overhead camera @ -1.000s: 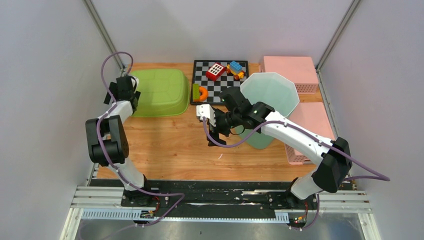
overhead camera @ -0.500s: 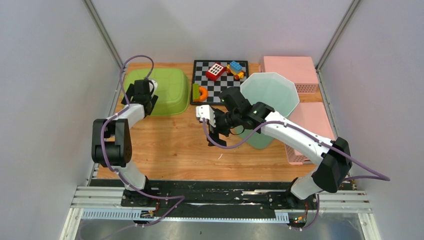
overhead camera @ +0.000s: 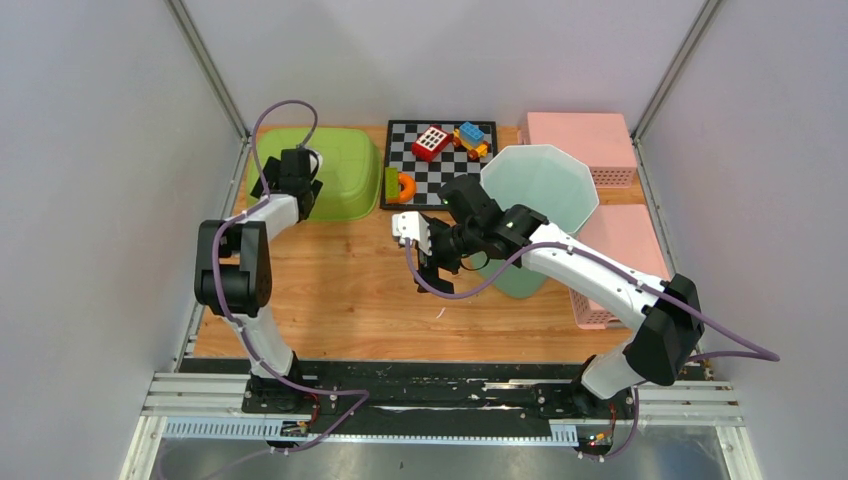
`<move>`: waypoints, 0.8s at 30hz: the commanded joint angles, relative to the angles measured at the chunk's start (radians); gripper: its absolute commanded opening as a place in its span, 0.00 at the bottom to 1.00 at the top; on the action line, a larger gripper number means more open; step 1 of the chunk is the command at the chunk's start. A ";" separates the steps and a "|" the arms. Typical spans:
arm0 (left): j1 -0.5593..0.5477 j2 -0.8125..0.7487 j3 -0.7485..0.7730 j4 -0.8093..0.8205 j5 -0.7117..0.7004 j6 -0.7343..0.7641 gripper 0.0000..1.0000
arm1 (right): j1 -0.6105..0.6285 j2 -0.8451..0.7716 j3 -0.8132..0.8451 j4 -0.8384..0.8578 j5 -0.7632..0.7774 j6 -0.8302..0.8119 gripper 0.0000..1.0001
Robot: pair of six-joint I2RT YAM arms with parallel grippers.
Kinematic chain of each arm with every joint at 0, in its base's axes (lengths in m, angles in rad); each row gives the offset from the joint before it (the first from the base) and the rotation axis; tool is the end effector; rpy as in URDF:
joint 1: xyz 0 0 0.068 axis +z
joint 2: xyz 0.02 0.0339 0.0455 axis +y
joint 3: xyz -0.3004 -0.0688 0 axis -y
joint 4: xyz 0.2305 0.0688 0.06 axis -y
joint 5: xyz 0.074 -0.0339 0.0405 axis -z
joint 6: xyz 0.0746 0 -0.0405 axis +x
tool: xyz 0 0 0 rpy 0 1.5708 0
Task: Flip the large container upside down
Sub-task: Move the container to the center of the board.
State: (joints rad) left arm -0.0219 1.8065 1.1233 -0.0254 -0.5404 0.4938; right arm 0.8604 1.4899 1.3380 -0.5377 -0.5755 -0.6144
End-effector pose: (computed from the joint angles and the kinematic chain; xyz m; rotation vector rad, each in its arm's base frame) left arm 0.4123 0.0294 0.2168 0.3012 2.2833 0.8609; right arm 0.1897 0.2827 0.3504 -1.7225 1.4354 0.7807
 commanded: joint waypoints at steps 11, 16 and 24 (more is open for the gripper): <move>-0.005 0.097 0.136 -0.001 -0.050 -0.011 1.00 | 0.018 -0.014 -0.013 -0.016 0.003 -0.026 0.95; -0.007 0.116 0.161 -0.013 -0.049 -0.016 1.00 | 0.018 -0.018 -0.013 -0.018 0.006 -0.029 0.95; -0.025 0.153 0.218 -0.048 -0.052 -0.040 1.00 | 0.019 -0.028 -0.007 -0.029 0.004 -0.037 0.95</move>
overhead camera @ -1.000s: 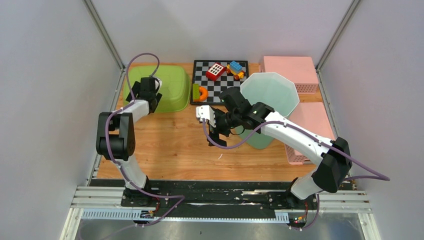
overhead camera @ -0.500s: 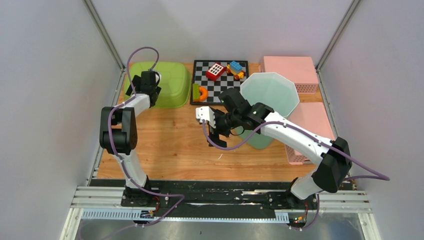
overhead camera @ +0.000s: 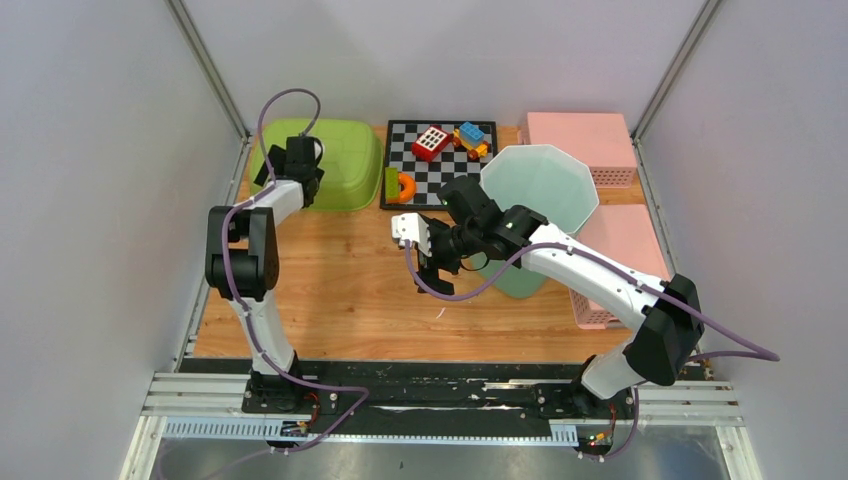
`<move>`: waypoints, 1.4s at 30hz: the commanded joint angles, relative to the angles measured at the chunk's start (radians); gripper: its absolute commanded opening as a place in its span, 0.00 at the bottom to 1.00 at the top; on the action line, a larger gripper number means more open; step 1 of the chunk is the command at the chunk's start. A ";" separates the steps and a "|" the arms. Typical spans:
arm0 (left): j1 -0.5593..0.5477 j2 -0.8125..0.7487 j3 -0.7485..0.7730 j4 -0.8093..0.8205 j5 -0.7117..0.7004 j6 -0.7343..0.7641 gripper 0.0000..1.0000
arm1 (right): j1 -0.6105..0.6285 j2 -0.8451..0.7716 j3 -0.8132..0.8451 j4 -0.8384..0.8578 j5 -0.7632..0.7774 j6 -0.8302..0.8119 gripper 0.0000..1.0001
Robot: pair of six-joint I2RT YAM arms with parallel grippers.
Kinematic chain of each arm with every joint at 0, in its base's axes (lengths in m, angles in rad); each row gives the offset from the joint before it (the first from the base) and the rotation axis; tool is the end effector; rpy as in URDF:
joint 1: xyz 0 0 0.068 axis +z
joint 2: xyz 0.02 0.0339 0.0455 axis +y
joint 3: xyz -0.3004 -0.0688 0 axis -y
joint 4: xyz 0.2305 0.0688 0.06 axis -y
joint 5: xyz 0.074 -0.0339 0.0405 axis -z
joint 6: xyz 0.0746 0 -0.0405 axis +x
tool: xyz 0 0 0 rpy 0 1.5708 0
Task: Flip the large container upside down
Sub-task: Move the container to the center of the board.
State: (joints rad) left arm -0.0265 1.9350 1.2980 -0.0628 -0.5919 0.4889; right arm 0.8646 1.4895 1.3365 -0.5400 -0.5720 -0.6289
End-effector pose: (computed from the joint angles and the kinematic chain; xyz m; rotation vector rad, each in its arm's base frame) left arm 0.4529 0.0296 0.2178 0.2666 2.2730 0.9141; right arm 0.1885 0.2832 0.3497 -1.7352 1.4231 0.7719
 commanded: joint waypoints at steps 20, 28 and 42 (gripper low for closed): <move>-0.125 -0.002 0.061 -0.055 -0.016 -0.036 1.00 | 0.014 -0.098 0.101 -0.153 0.035 -0.055 0.95; -0.125 -0.209 -0.007 -0.223 0.163 -0.077 1.00 | 0.001 -0.176 0.262 -0.303 0.226 -0.028 0.96; -0.125 -0.773 -0.343 -0.511 0.606 -0.004 1.00 | -0.198 -0.263 0.320 -0.440 0.373 0.070 0.90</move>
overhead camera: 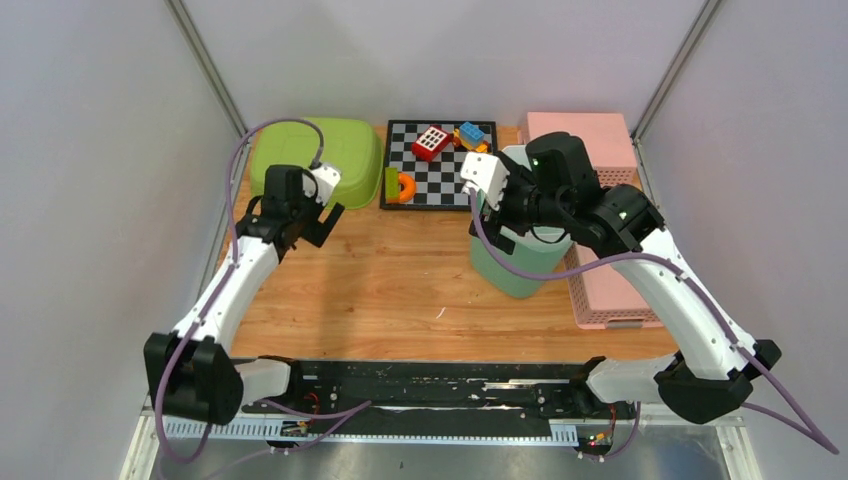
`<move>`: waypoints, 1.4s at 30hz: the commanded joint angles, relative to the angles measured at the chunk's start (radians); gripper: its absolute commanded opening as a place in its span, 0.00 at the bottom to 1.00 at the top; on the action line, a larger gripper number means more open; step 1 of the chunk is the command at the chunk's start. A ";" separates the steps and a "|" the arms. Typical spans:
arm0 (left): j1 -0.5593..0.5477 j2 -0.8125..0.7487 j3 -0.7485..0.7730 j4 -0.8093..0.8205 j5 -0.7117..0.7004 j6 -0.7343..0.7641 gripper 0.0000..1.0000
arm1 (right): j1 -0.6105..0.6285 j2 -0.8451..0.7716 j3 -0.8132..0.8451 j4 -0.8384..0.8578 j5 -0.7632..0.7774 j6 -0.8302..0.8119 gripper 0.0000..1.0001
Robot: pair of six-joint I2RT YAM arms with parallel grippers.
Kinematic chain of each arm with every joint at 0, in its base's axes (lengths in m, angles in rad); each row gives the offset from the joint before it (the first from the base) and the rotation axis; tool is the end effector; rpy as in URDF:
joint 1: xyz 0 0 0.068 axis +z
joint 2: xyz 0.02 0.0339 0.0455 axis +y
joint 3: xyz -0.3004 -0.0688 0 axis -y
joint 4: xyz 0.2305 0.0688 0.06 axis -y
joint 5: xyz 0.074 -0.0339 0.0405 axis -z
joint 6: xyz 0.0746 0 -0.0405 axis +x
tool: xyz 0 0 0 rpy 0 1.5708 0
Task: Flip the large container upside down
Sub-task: Move the container to the center of the board, then pick up the container from the container.
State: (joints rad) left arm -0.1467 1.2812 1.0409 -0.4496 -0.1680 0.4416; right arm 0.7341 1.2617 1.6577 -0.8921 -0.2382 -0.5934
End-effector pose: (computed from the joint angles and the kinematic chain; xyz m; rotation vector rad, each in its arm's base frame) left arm 0.2849 -0.0295 0.3109 0.5721 2.1993 0.3463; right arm 0.1716 0.1785 0.4742 -1.3868 1.5344 0.3327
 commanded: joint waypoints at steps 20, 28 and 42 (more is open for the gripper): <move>-0.005 -0.287 -0.243 -0.132 0.317 0.062 1.00 | -0.290 0.022 -0.077 -0.168 -0.199 0.091 0.51; -0.005 -0.292 -0.260 -0.122 0.314 0.055 1.00 | -0.288 0.081 -0.047 -0.179 -0.195 0.090 0.16; -0.005 -0.284 -0.267 -0.108 0.308 0.051 1.00 | -0.265 0.077 0.097 -0.196 -0.123 -0.016 0.02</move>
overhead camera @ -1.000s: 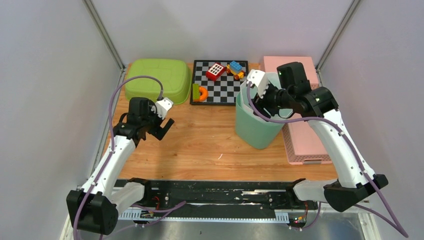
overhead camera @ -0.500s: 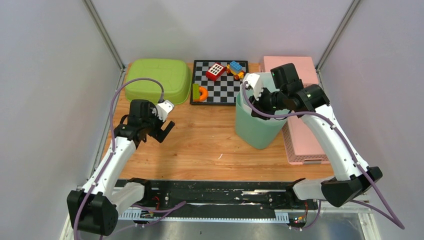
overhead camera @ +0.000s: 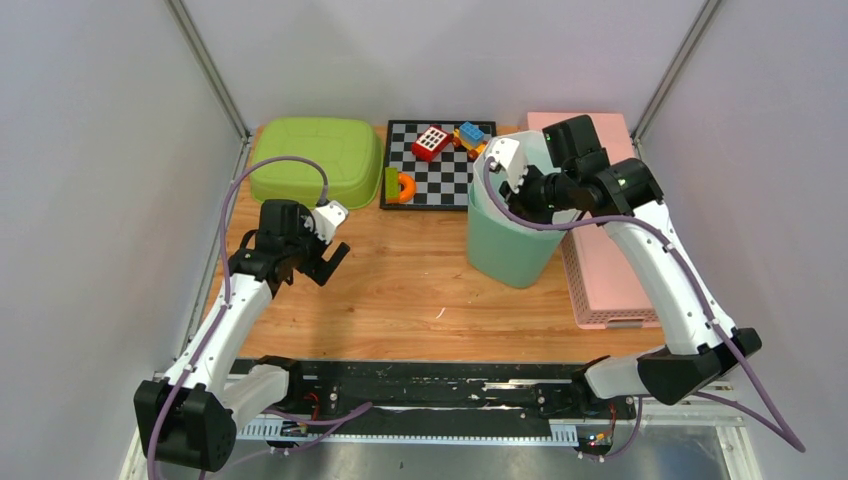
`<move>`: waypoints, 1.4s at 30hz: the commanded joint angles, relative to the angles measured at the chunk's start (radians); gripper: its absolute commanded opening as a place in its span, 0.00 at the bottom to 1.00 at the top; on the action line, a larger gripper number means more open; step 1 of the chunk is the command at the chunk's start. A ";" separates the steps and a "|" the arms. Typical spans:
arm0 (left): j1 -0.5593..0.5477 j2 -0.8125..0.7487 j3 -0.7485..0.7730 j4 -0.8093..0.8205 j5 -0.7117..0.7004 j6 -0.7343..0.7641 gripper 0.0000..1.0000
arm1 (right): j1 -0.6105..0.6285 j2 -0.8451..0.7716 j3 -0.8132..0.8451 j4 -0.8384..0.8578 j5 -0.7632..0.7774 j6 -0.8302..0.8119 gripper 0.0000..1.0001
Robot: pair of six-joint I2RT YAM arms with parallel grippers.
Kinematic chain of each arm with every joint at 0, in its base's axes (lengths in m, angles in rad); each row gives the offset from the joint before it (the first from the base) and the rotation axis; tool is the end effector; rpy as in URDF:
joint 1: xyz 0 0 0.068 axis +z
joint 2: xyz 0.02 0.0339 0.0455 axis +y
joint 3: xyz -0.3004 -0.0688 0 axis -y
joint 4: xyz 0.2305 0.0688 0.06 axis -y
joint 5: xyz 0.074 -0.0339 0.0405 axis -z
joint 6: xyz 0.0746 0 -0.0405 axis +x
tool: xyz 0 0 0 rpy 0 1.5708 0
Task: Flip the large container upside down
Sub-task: Pick up the container from the container.
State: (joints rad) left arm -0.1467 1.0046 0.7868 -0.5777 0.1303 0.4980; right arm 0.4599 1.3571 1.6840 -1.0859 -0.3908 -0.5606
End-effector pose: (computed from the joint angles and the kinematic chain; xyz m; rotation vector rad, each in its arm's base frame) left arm 0.1969 -0.0389 0.2701 0.8062 2.2156 0.0168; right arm 0.2195 0.1404 0.4395 -1.2853 1.8985 0.4022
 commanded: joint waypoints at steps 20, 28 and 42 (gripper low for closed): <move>-0.005 -0.004 -0.017 0.022 0.009 -0.010 1.00 | 0.015 -0.089 0.282 0.101 0.090 -0.046 0.02; -0.005 -0.002 -0.018 0.022 0.010 -0.008 1.00 | 0.015 -0.139 0.338 0.189 0.098 -0.029 0.02; -0.005 -0.002 -0.020 0.022 0.011 -0.006 1.00 | 0.016 -0.168 0.543 0.253 0.158 -0.008 0.02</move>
State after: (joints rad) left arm -0.1467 1.0046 0.7776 -0.5705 0.1303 0.4976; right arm 0.4656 1.1931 2.1201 -0.9577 -0.2764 -0.5541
